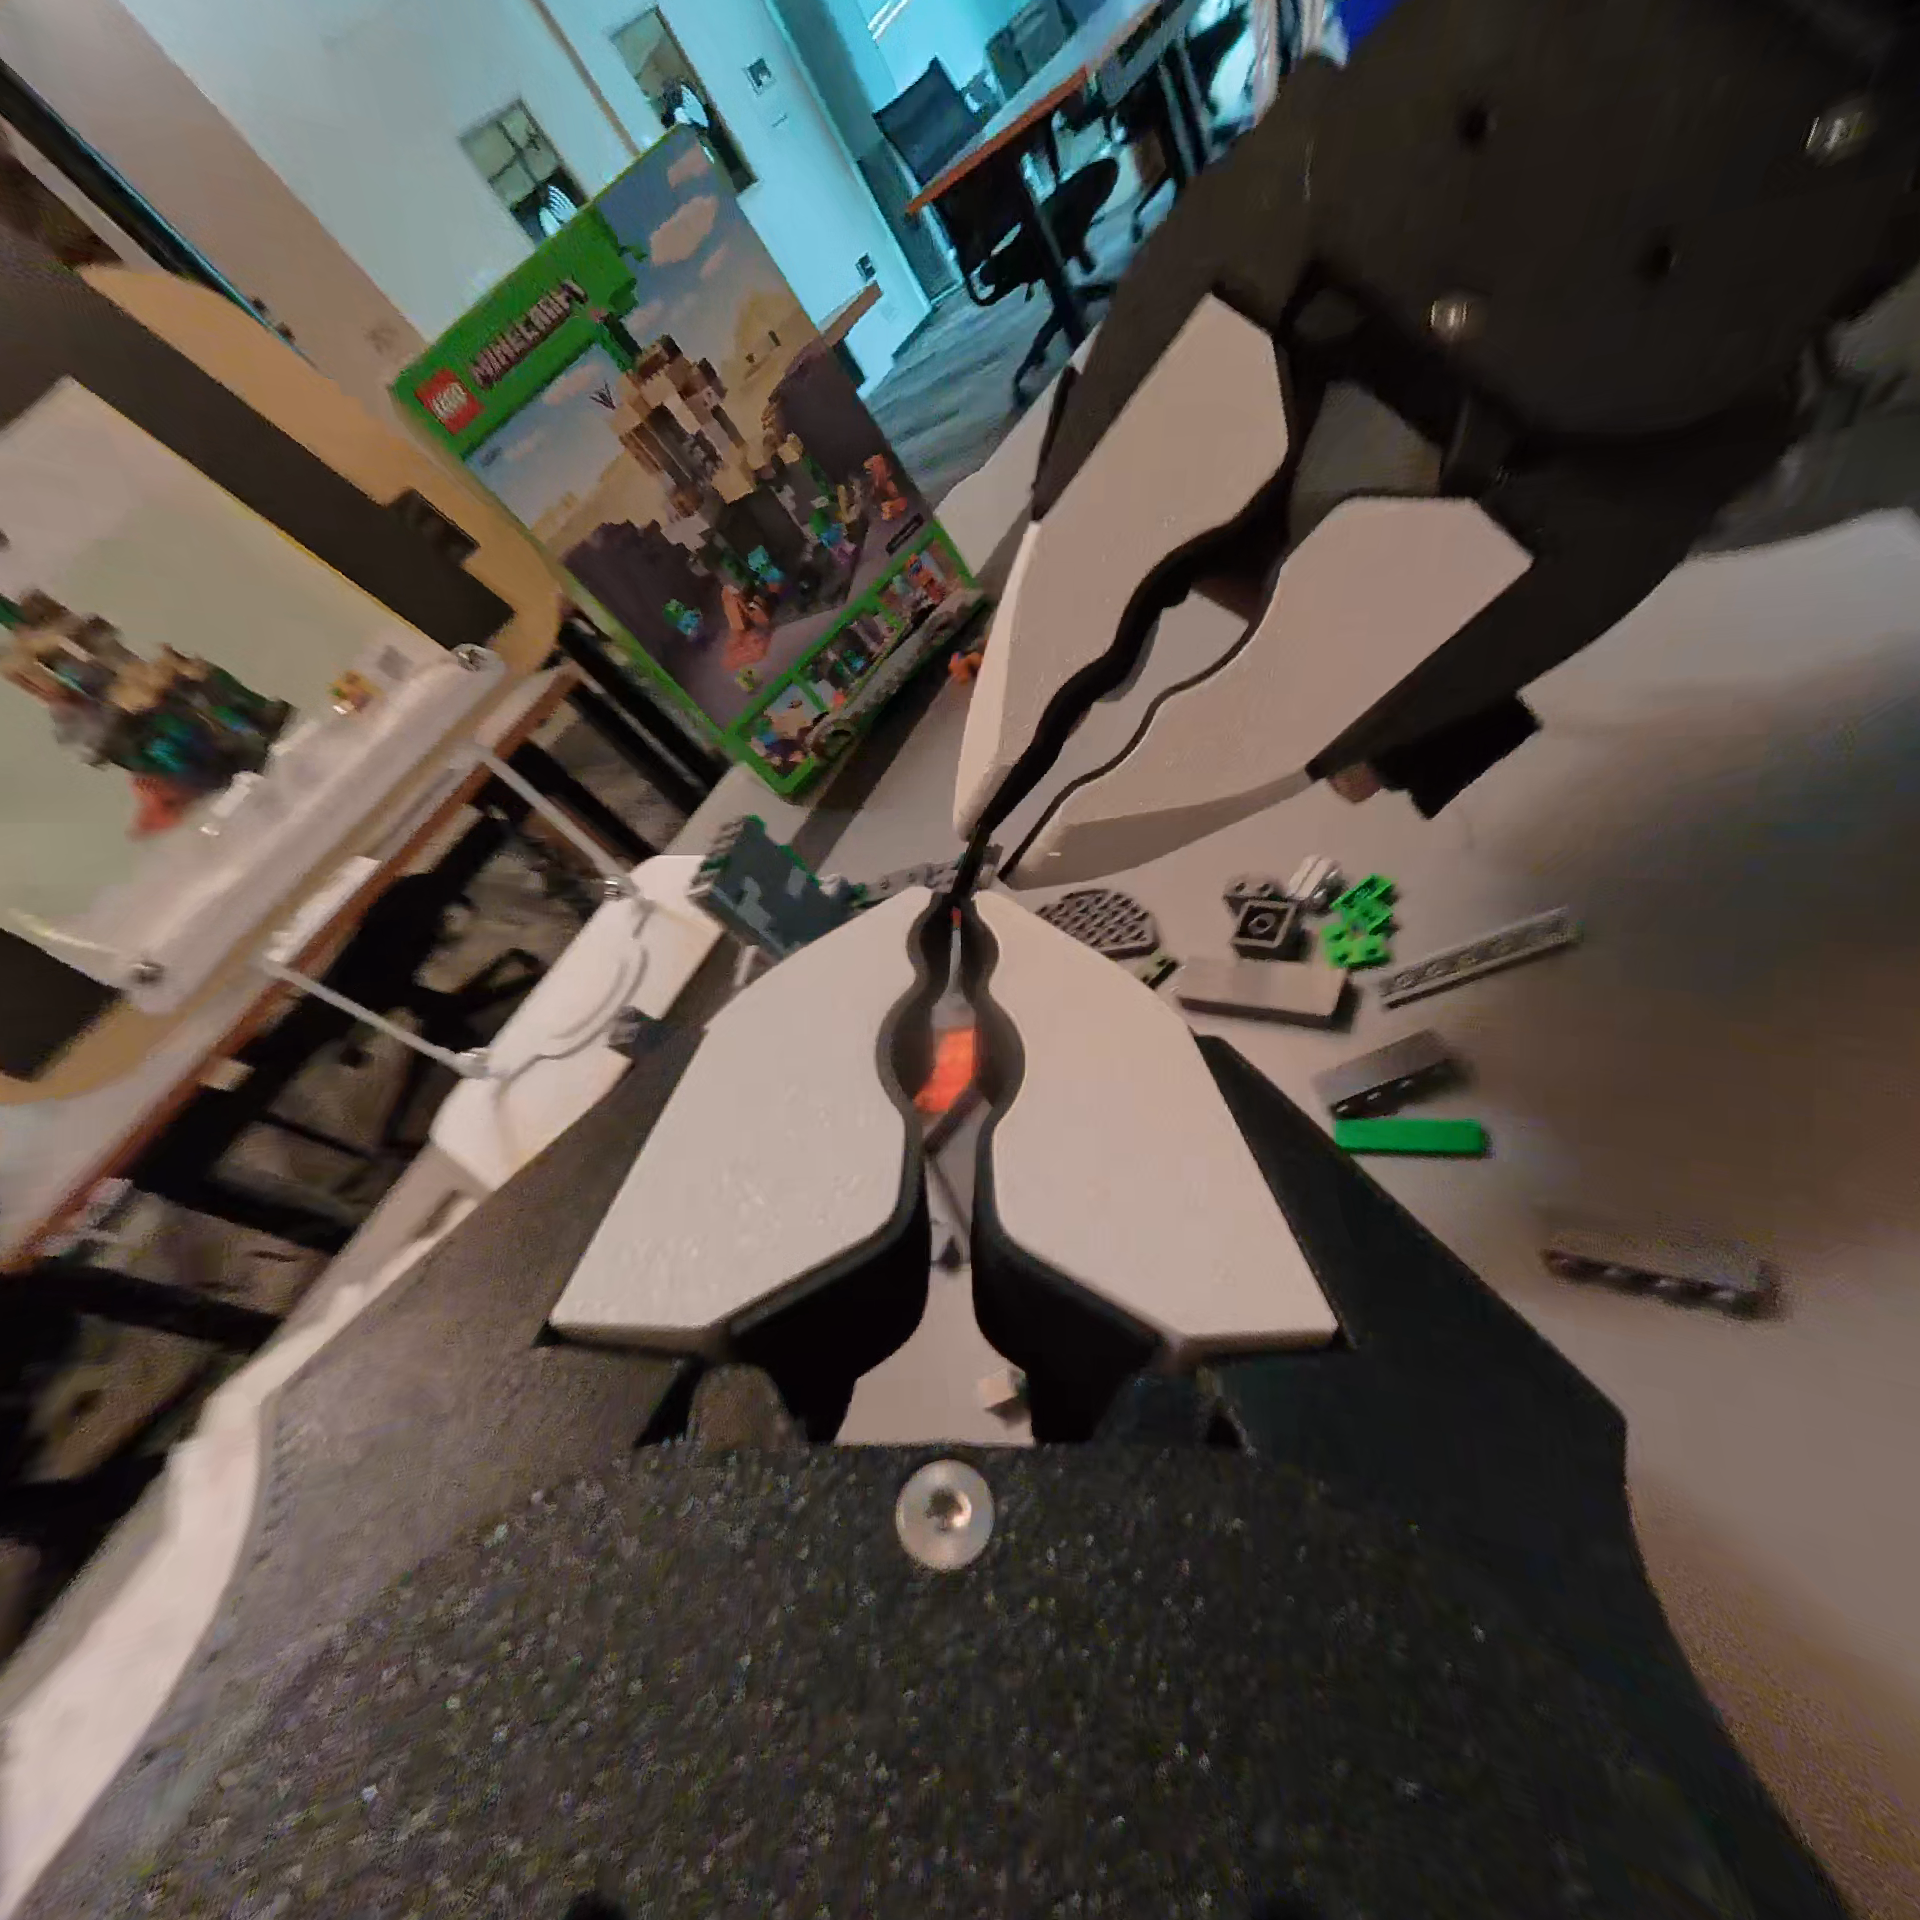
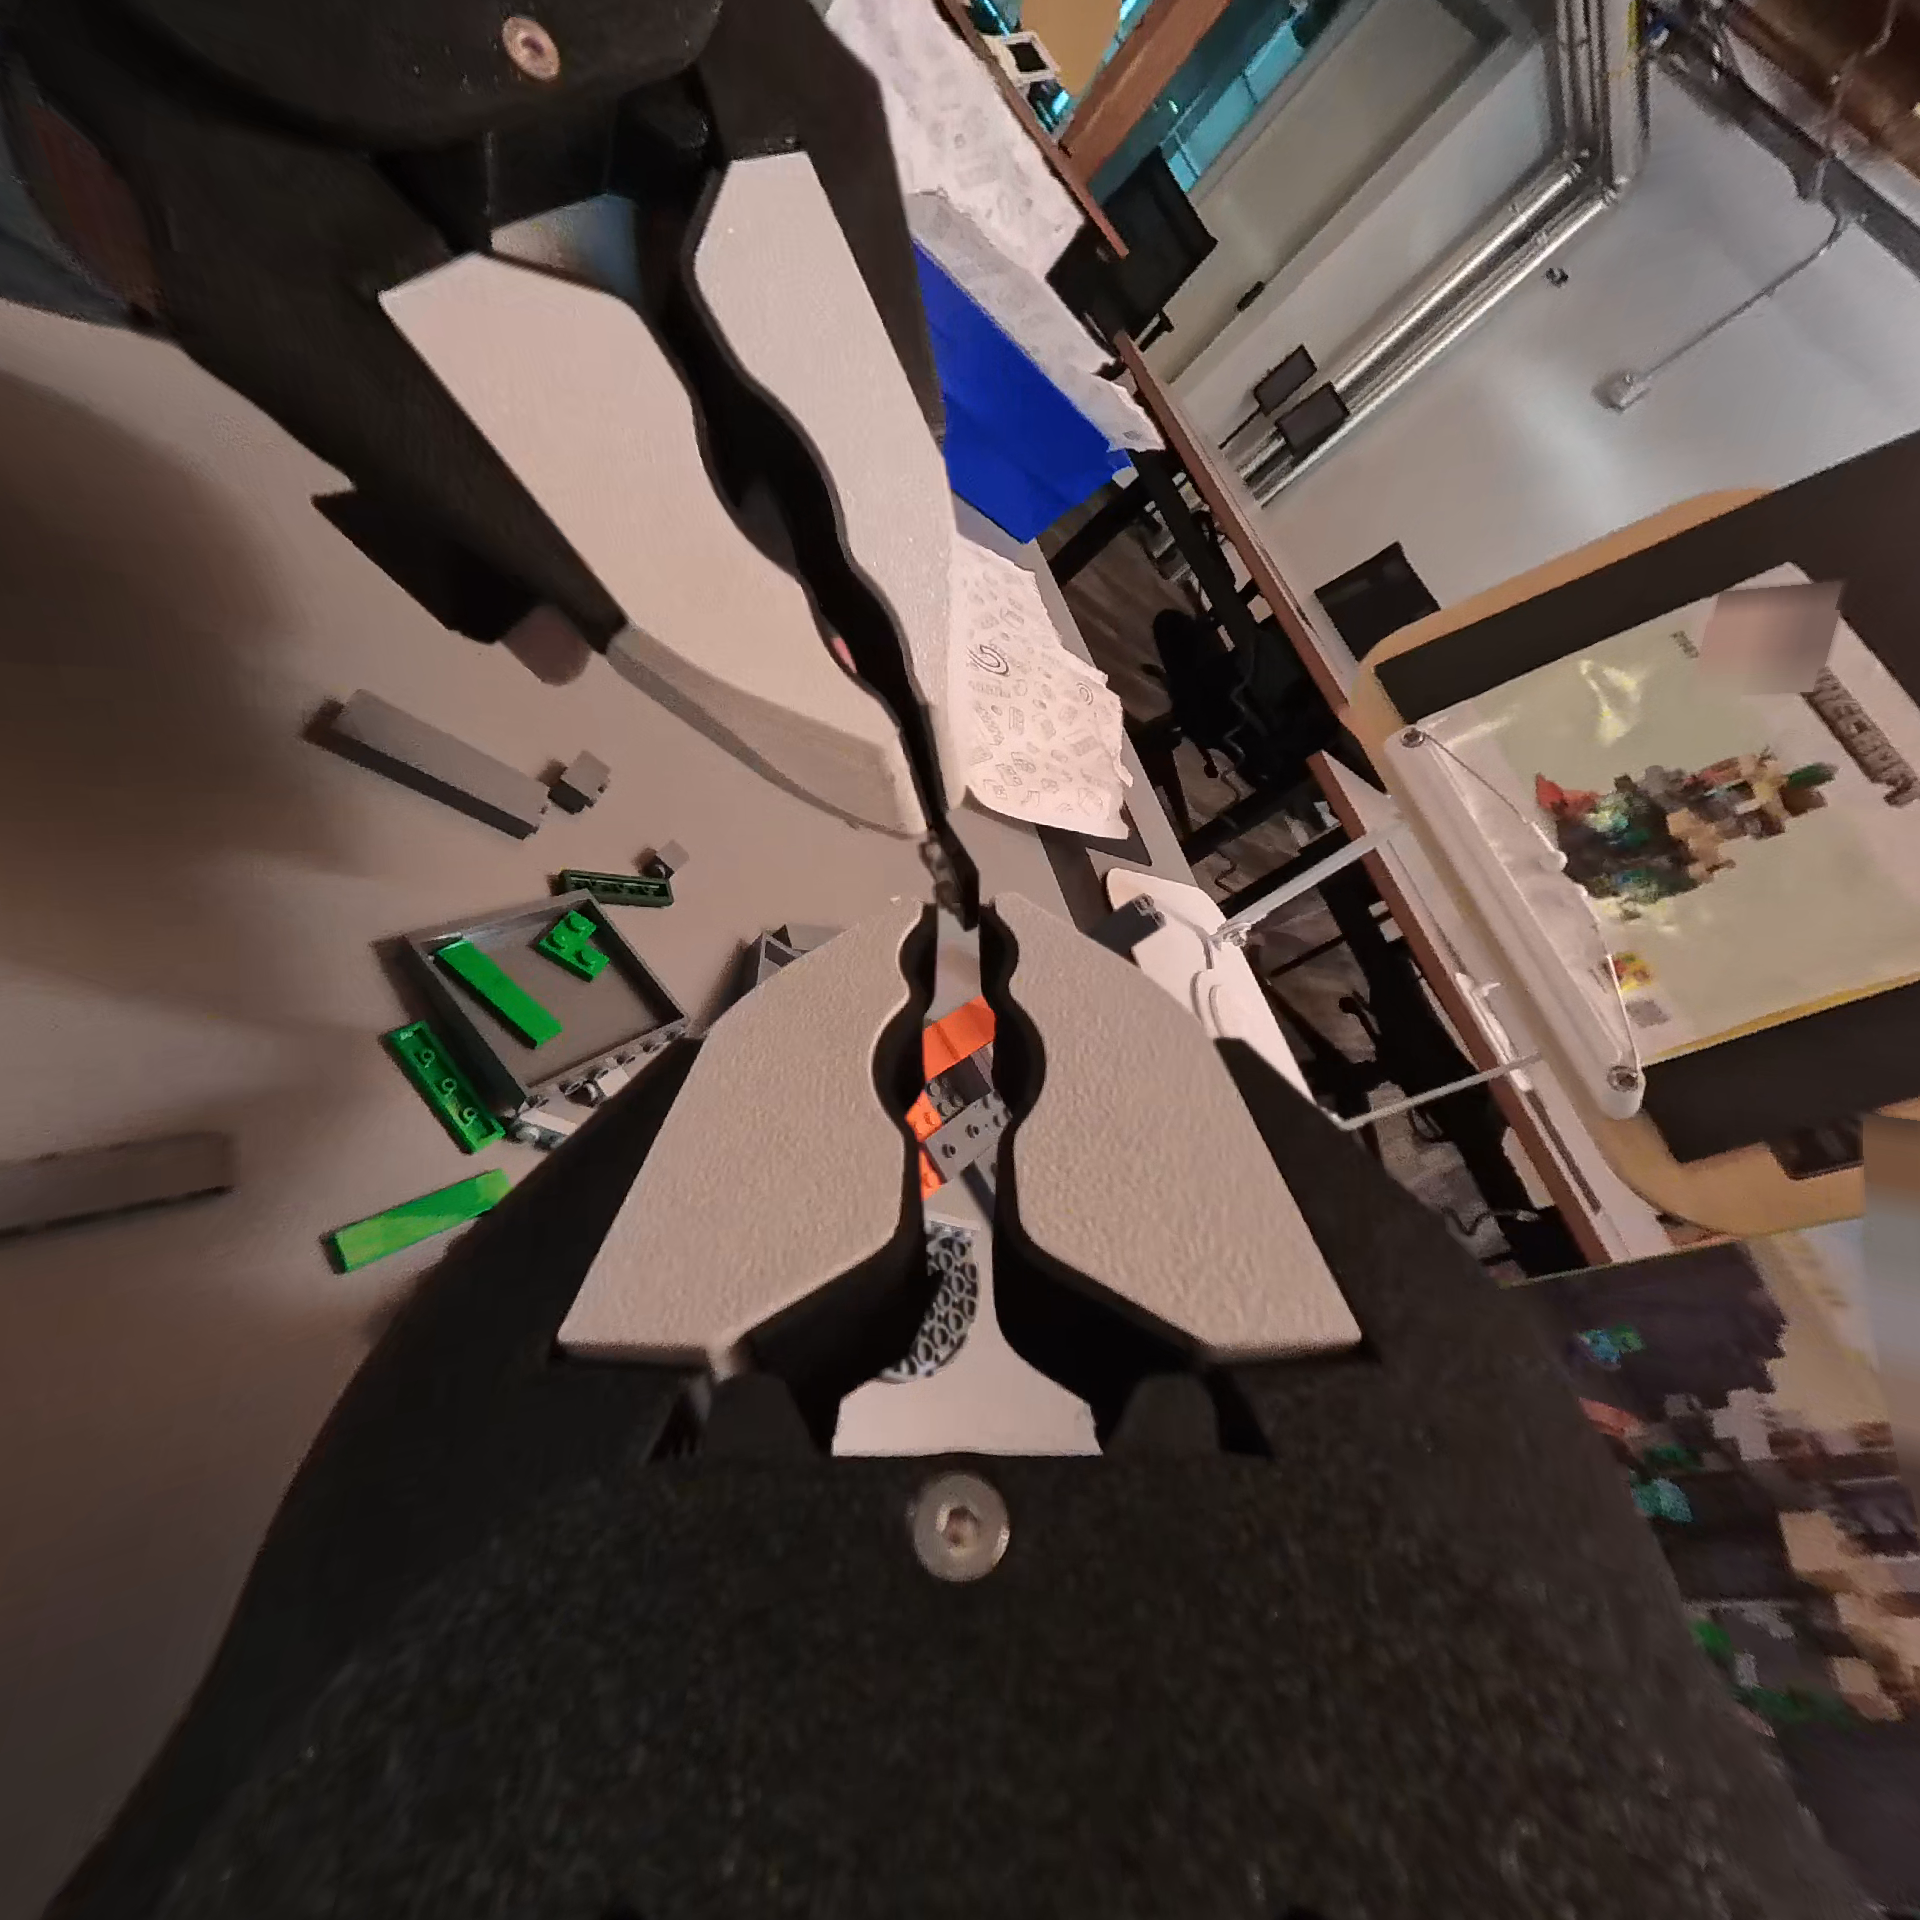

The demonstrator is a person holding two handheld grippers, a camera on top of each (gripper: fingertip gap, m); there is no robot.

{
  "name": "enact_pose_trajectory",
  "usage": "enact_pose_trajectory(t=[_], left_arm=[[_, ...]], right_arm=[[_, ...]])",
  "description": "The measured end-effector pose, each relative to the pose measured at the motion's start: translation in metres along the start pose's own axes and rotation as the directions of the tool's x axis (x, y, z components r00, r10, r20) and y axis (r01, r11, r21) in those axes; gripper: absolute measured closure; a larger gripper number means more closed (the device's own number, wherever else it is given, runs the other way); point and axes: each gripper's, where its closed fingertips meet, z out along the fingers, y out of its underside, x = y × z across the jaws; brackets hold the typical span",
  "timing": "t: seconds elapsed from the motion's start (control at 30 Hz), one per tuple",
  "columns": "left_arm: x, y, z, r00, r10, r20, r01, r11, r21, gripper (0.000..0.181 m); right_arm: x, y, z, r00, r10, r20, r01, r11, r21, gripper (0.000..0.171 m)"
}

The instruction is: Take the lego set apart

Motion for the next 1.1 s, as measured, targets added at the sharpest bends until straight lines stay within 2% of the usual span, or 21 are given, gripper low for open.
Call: enact_pose_trajectory(t=[0.27,0.47,0.73,1.1], left_arm=[[-0.003,0.003,0.002,0.936,-0.34,-0.096,0.339,0.94,-0.02,0.179],[-0.005,-0.002,0.002,0.869,-0.474,-0.143,0.479,0.878,-0.002,0.179],[-0.012,-0.005,0.001,0.803,-0.577,-0.151,0.586,0.81,0.027,0.18],[-0.015,-0.018,-0.004,0.71,-0.66,-0.247,0.693,0.716,0.082,0.181]], right_arm=[[0.004,-0.009,0.0,0.999,0.035,-0.022,-0.034,0.999,0.018,0.165],[0.007,-0.006,0.002,0.997,0.06,-0.045,-0.06,0.998,0.006,0.164],[0.01,-0.007,0.006,0.993,0.086,-0.084,-0.086,0.996,0.003,0.165],[0.014,-0.014,0.01,0.976,0.177,-0.125,-0.173,0.984,0.041,0.167]])
